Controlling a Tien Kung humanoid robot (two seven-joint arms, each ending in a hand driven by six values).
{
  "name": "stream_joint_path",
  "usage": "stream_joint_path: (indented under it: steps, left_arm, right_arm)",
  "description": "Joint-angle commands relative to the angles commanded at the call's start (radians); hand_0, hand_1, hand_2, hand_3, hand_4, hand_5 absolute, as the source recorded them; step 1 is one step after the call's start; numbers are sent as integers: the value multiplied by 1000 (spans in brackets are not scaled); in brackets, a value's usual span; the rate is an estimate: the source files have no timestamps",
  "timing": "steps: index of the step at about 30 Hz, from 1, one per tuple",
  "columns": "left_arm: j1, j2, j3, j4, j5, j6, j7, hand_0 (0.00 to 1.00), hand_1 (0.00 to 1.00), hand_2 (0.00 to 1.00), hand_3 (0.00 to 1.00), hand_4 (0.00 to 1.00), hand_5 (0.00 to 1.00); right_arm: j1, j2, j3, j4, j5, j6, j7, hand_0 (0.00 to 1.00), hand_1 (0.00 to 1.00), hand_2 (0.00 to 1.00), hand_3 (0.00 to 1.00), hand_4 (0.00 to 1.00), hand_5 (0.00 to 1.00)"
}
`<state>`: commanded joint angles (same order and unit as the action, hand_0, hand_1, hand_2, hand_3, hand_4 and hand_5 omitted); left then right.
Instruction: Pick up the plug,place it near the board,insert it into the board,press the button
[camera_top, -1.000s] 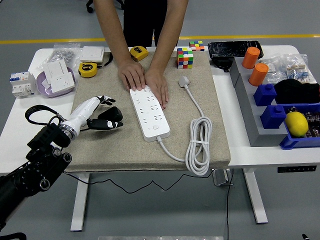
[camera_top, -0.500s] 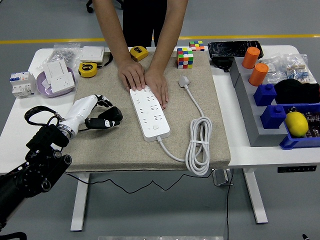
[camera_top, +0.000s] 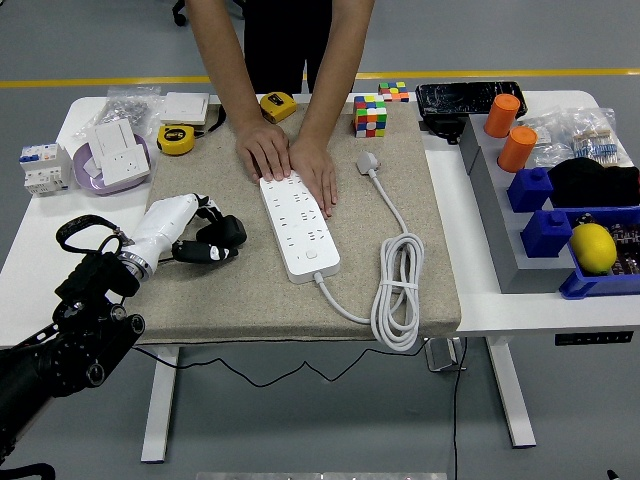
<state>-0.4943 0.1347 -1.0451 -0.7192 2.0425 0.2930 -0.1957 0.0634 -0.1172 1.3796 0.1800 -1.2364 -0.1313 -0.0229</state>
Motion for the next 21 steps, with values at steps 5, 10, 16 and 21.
stream_joint_path:
  steps: [5,10,16,21]
  left_arm:
    - [-5,1,-1,4,30,20,0,479,500,472,495,828,264]
    - [-7,2,-4,3,50,23,5,449,438,433,449,689,226]
    - [-8,2,-3,4,63,15,12,430,419,418,441,624,180]
    - [-7,8,-1,-16,41,4,15,430,415,414,440,612,167]
  right_arm:
    - [1,0,3,0,1,0,1,998,908,843,862,998,963]
    - [2,1,4,0,2,-1,2,998,908,842,861,998,961]
    - [3,1,5,0,3,-2,3,998,908,841,859,998,959]
    - [4,1,6,0,2,-3,2,998,908,841,859,998,959]
